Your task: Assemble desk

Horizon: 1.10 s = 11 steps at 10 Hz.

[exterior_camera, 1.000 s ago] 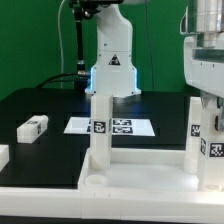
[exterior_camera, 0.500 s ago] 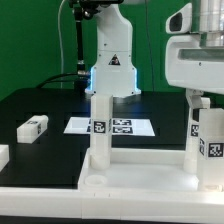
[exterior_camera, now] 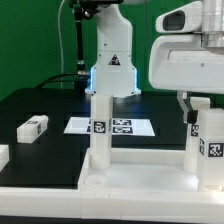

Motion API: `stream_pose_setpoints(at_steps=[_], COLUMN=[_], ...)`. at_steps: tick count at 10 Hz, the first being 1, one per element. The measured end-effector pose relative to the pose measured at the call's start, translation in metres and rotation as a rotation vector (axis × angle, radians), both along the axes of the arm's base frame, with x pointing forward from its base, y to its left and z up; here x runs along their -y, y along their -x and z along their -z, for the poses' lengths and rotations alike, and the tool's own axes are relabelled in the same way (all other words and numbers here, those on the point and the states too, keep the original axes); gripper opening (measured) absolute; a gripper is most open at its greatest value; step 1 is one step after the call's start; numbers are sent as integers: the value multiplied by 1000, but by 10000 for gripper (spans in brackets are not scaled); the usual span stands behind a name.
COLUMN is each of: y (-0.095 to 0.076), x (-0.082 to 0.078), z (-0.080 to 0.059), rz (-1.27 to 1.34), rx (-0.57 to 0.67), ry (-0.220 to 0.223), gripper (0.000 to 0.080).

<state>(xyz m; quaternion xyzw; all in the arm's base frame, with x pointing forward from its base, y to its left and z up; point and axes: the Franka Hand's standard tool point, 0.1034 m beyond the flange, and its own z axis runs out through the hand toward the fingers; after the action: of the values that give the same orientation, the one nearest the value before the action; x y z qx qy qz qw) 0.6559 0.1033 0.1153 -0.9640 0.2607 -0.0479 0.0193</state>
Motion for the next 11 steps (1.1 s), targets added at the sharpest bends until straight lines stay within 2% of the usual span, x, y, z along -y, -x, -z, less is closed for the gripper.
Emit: stream_pose_setpoints(at_steps=[6,9,11], y=[0,0,0], x=[3,4,4], z=[0,0,0], rz=[-360,-423,-423], rx=[3,2,2], ry=[46,55,56], gripper=[649,637,286])
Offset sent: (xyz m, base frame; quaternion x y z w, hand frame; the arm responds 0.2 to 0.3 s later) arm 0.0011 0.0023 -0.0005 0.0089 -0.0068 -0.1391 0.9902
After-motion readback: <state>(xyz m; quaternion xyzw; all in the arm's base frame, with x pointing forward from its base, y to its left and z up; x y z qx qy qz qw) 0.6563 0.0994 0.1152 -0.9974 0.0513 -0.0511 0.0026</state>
